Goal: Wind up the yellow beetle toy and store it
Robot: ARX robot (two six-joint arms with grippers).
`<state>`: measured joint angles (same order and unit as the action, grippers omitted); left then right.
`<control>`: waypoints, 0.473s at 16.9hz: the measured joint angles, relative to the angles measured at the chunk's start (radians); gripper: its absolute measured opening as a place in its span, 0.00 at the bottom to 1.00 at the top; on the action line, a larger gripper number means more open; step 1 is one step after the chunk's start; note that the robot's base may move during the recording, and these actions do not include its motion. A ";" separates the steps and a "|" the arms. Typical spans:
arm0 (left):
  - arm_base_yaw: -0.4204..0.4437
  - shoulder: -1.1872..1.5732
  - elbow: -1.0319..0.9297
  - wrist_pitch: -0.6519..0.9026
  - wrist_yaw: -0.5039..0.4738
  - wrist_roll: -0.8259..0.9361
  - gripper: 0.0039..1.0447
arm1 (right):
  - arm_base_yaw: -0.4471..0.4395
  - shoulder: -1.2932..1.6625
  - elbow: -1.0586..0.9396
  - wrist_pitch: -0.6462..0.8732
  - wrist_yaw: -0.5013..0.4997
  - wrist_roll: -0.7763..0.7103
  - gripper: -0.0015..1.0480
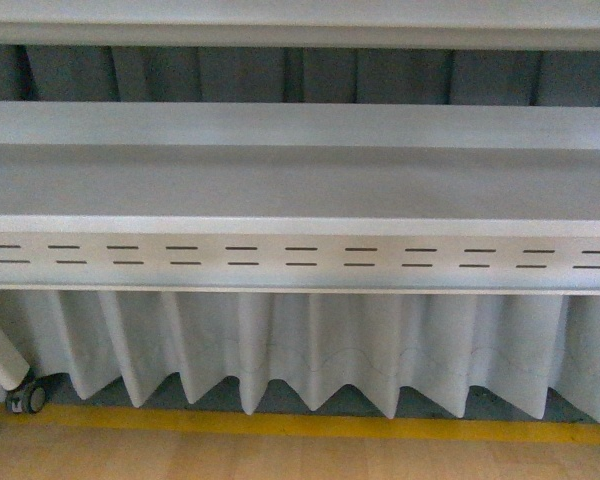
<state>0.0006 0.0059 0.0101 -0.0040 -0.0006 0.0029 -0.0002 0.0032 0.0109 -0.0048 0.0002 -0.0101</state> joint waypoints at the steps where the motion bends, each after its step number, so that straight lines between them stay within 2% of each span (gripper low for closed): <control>1: 0.000 0.000 0.000 0.000 0.000 0.000 0.94 | 0.000 0.000 0.000 0.000 0.000 0.000 0.94; 8: 0.000 0.000 0.000 0.000 0.000 0.000 0.94 | 0.000 0.000 0.000 0.000 0.000 0.000 0.94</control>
<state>0.0006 0.0059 0.0101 -0.0036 -0.0006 0.0029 -0.0002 0.0032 0.0109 -0.0048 0.0006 -0.0101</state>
